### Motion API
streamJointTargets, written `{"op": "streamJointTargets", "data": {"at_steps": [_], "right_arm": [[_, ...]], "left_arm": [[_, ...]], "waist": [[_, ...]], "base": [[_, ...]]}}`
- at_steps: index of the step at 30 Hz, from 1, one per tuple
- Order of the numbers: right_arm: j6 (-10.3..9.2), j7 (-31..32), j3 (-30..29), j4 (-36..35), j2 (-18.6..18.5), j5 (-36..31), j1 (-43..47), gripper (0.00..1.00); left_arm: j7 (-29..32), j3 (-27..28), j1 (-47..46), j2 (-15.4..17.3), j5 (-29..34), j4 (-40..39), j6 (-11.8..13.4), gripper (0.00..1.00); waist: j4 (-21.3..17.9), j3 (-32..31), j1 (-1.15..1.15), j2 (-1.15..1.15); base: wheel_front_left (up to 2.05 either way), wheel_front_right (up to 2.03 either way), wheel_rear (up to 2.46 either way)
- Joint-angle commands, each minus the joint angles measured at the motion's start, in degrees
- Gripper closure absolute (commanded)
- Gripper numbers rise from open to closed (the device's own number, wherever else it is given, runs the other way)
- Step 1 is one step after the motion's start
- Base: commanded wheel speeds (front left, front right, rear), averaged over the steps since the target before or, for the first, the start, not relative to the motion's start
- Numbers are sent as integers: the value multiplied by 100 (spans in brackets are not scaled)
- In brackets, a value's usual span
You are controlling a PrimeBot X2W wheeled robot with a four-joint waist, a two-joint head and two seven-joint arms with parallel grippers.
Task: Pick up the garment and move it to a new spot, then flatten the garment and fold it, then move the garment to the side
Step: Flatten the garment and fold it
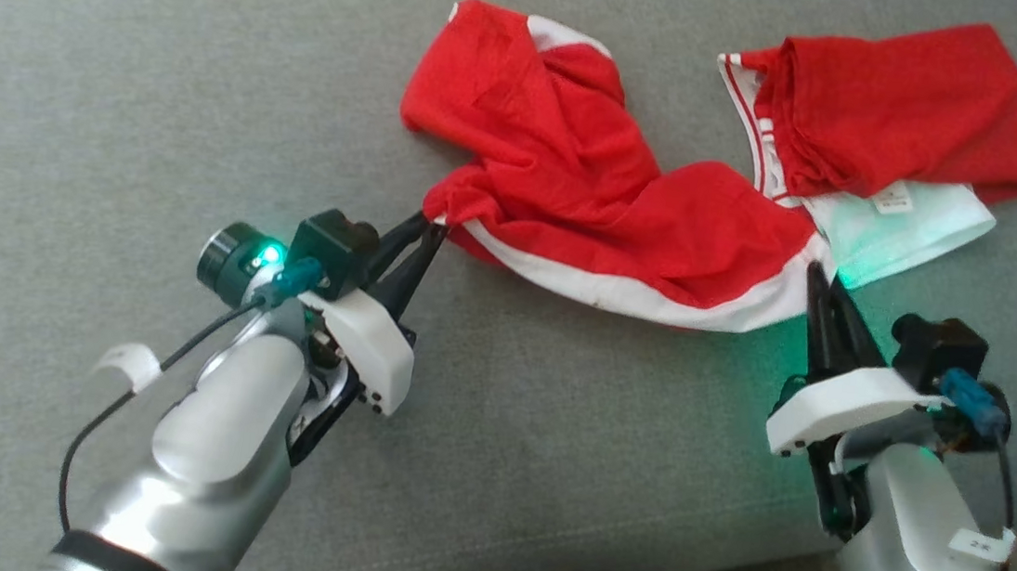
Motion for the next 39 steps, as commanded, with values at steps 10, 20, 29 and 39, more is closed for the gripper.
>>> {"op": "streamJointTargets", "data": {"at_steps": [10, 20, 29, 39], "right_arm": [[-4, -194, 340, -1765, -299, 199, 29, 100], [-4, 349, 4, -2847, -428, 379, -585, 100], [-4, 1098, -808, -3491, -64, 60, -694, 100], [-4, 1919, -947, -4184, -30, 255, -283, 100]], "left_arm": [[169, -124, 52, 315, -223, -555, -32, 100], [964, 4, -191, 620, -545, -1921, 9, 100], [1834, 252, -379, 790, -788, -3106, 292, 100], [2503, 542, -22, 966, -1176, -4034, 712, 100]], "waist": [[506, -756, 0, 0], [1095, -1678, 0, 0], [1416, -2112, 0, 0], [1488, -2021, 0, 0]], "base": [[0, 0, 0], [0, 0, 0], [0, 0, 0], [0, 0, 0]]}}
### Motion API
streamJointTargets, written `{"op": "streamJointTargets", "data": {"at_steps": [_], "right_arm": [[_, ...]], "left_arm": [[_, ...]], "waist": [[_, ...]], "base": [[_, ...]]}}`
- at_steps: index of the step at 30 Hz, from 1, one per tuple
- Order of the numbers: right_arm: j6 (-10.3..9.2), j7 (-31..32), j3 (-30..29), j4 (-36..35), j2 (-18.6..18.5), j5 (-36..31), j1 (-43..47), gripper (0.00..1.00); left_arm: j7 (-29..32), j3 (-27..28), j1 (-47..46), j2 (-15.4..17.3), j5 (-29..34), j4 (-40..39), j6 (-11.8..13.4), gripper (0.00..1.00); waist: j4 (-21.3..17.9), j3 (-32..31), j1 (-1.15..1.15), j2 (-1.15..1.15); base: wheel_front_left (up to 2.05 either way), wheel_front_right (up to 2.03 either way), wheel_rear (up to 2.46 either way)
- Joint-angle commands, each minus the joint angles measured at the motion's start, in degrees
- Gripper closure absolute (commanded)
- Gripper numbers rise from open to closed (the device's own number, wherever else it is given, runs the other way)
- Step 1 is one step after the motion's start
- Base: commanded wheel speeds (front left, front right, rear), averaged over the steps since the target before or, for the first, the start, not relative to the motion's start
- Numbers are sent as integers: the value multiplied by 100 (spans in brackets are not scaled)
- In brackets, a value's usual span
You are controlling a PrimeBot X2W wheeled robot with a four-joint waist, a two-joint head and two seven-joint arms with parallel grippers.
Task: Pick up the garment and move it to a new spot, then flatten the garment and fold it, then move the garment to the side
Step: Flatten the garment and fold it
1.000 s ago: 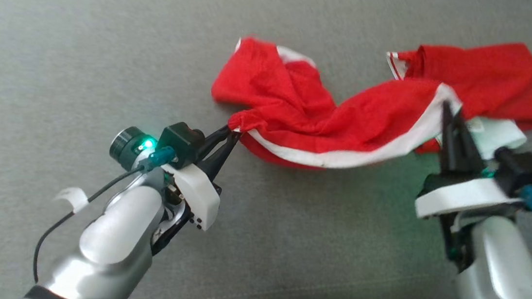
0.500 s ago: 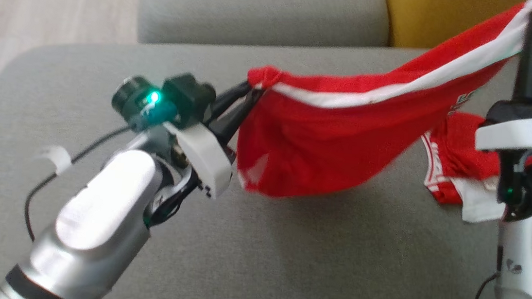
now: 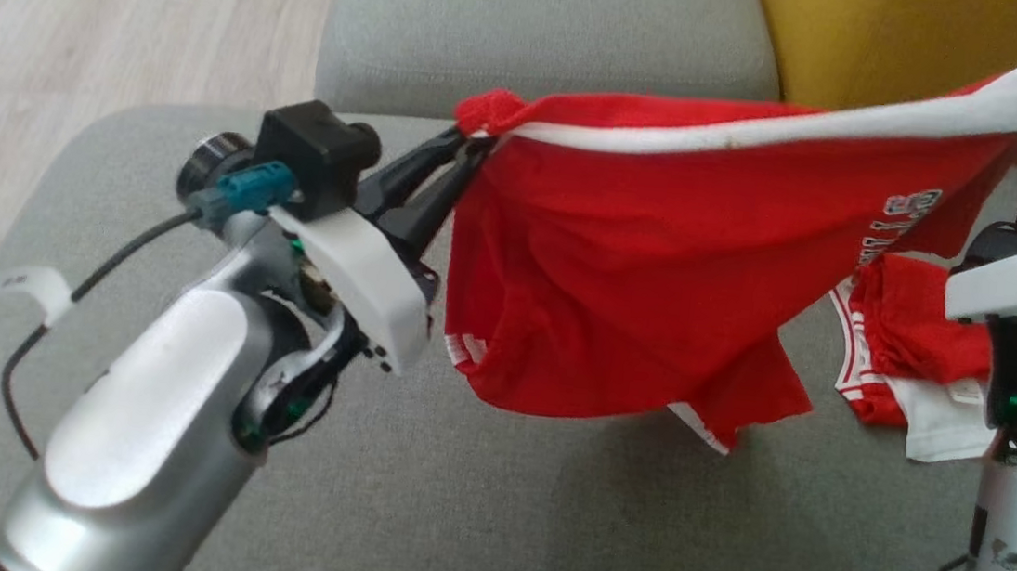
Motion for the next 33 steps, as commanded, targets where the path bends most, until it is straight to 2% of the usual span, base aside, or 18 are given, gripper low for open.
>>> {"op": "streamJointTargets", "data": {"at_steps": [1, 5, 8, 9, 10, 11, 12, 15, 19, 24, 26, 27, 33], "right_arm": [[-4, 115, 138, -259, 41, 21, -304, 100], [-4, 416, 286, -87, 41, 196, -669, 100], [-4, 637, 309, 392, 41, 766, -1288, 100], [-4, 637, 309, 392, 41, 766, -1288, 100], [-4, 692, 217, 982, 42, 1356, -1881, 100], [-4, 692, 217, 982, 42, 1356, -1881, 100], [-4, 675, 186, 1301, 42, 1496, -2221, 100], [-4, 316, 195, 2209, 42, 1321, -3426, 100], [-4, -524, 114, 3414, 42, 1170, -4962, 100], [-4, -1653, 129, 4654, 42, 1154, -6233, 100], [-4, -1872, 262, 5095, 42, 1334, -6445, 100], [-4, -1987, 525, 5475, 42, 1477, -6441, 100], [-4, -2092, 1091, 6246, 42, 1911, -5938, 100]], "left_arm": [[41, 385, -326, 222, -22, -216, 65, 100], [219, 575, -510, 238, -293, -68, 40, 100], [313, 784, -959, 266, -407, 303, 14, 100], [313, 784, -959, 266, -407, 303, 14, 100], [318, 866, -1426, 275, -373, 724, -45, 100], [318, 866, -1426, 275, -373, 724, -45, 100], [297, 904, -1693, 267, -344, 961, -77, 100], [74, 1008, -2666, 263, -118, 1737, -135, 100], [-466, 1153, -3913, 195, 153, 2703, -135, 100], [-1300, 1093, -5010, 120, 568, 3619, -125, 100], [-1615, 1029, -5191, 59, 652, 3961, -178, 100], [-1901, 946, -5204, -22, 684, 4268, -268, 100], [-2337, 588, -4861, -161, 790, 5053, -503, 100]], "waist": [[-32, 110, 0, 0], [-100, 428, 0, 0], [-178, 870, 0, 0], [-178, 870, 0, 0], [-224, 1197, 0, 0], [-224, 1197, 0, 0], [-245, 1366, 0, 0], [-302, 1871, 0, 0], [-346, 2401, 0, 0], [-301, 2849, 0, 0], [-276, 2981, 0, 0], [-253, 3074, 0, 0], [-159, 3354, 0, 0]], "base": [[0, 0, 0], [0, 0, 0], [0, 0, 0], [0, 0, 0], [0, 0, 0], [0, 0, 0], [0, 0, 0], [0, 0, 0], [0, 0, 0], [0, 0, 0], [0, 0, 0], [0, 0, 0], [0, 0, 0]]}}
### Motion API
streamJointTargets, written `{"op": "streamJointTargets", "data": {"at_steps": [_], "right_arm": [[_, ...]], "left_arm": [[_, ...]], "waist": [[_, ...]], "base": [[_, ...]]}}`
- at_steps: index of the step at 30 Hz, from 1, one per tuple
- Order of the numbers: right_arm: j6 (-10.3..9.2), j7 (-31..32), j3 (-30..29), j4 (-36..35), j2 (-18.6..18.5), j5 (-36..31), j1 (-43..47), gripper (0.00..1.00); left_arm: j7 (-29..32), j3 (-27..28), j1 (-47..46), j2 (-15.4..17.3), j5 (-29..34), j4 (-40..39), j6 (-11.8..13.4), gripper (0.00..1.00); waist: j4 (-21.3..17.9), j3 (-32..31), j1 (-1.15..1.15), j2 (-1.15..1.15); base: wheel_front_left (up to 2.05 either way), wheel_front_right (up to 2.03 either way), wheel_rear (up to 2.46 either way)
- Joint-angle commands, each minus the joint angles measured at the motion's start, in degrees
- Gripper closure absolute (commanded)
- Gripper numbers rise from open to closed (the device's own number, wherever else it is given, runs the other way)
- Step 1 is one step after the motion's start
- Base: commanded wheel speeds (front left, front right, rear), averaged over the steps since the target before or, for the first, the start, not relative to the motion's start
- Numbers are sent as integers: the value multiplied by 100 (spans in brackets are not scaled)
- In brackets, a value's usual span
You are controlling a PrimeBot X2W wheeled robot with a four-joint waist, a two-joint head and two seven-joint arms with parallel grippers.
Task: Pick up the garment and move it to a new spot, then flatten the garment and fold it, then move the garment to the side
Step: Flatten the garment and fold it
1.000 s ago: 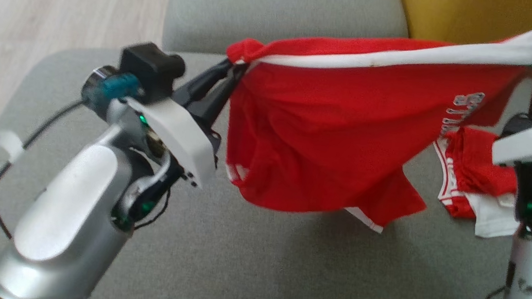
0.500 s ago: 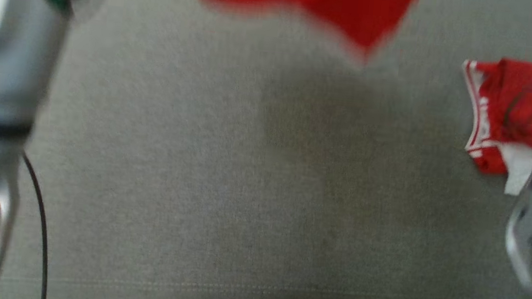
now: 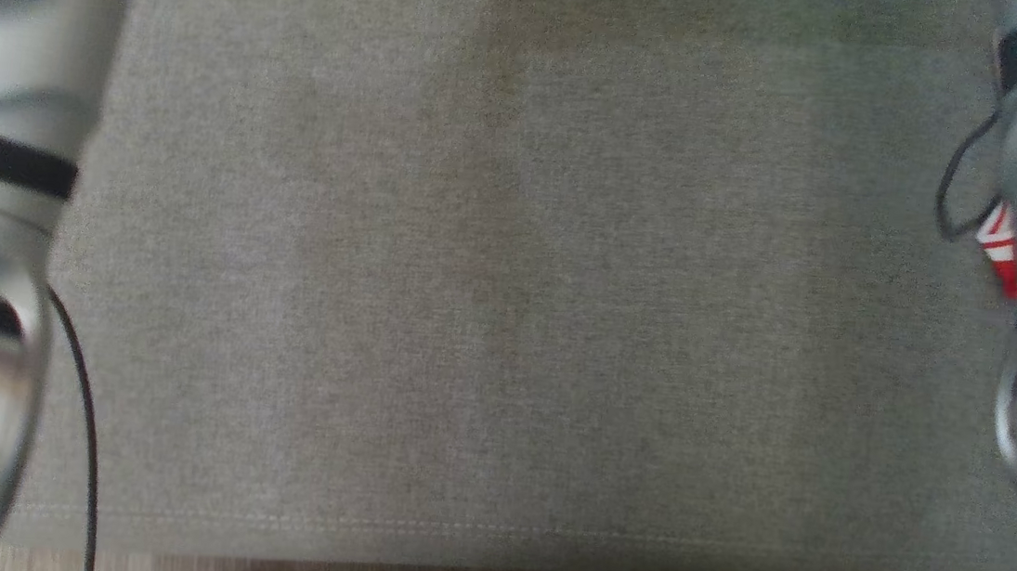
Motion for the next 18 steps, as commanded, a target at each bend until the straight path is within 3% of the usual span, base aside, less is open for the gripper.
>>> {"op": "streamJointTargets", "data": {"at_steps": [1, 9, 18], "right_arm": [[-5, -61, 201, -41, 60, 147, 176, 100], [-5, -66, 1083, 392, 60, 528, 1460, 100], [-5, 242, 1708, 765, -36, 414, 2388, 100]], "left_arm": [[-109, 11, 36, 224, 66, 20, -58, 100], [-271, -411, 1357, 212, -172, 511, -222, 100], [-290, -1204, 2812, 289, -255, 245, -232, 100]], "waist": [[75, 80, -1, 0], [228, -298, -1, 0], [369, -1022, -1, 0]], "base": [[0, 0, 0], [0, 0, 0], [0, 0, 0]]}}
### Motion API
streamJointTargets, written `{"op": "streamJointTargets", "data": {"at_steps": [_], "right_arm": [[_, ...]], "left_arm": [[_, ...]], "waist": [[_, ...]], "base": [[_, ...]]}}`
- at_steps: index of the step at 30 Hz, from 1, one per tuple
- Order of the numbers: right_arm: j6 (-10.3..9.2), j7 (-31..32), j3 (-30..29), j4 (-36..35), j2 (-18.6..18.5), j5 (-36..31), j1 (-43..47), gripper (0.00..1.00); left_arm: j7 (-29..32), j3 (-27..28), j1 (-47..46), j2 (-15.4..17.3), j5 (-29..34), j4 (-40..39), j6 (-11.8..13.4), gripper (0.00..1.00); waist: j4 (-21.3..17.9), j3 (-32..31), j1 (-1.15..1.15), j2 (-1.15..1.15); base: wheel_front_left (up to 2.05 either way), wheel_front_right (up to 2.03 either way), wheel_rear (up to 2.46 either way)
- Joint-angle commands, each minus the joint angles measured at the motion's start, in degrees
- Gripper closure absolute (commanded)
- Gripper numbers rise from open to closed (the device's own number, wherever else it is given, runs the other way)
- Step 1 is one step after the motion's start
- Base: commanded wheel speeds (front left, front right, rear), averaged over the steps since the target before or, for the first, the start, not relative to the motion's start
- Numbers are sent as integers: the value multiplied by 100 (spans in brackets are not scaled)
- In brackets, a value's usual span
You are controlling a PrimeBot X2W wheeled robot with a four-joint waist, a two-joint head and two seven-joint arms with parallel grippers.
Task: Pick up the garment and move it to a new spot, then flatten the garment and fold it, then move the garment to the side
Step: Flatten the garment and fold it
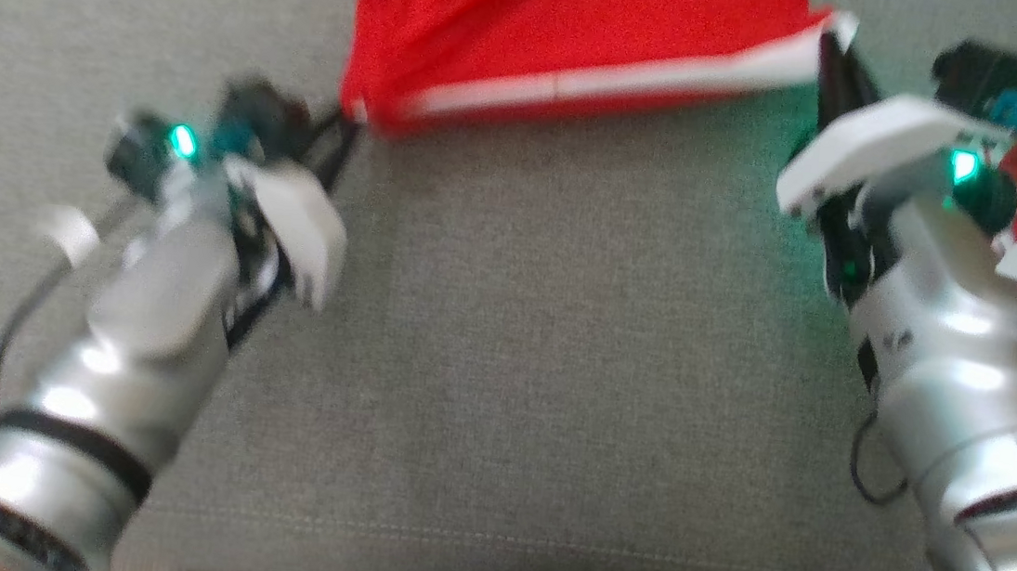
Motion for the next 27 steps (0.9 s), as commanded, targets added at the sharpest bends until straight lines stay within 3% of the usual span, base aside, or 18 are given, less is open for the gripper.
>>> {"op": "streamJointTargets", "data": {"at_steps": [1, 7, 14, 21, 27], "right_arm": [[-5, 166, 193, -77, -30, -43, 196, 100], [-5, 627, 539, -83, -254, -27, 666, 100], [-5, 1447, 1065, -427, -686, 205, 1372, 100], [-5, 2515, 1781, -1474, -1377, 781, 2140, 100], [-5, 3436, 2142, -2475, -2108, 1356, 2599, 100]], "left_arm": [[-67, -50, 100, 300, 5, -156, 10, 100], [-68, -481, 572, 387, -71, -200, 10, 100], [-68, -561, 1125, 427, -30, -499, 15, 100], [-68, -618, 1908, 464, -119, -818, 17, 100], [-4, -616, 2713, 724, -343, -1407, 25, 100]], "waist": [[79, -304, 0, 0], [77, -707, 0, 0], [6, -1284, 0, 0], [-112, -1857, 0, 0], [-155, -2173, 0, 0]], "base": [[0, 0, 0], [0, 0, 0], [0, 0, 0], [0, 0, 0], [0, 0, 0]]}}
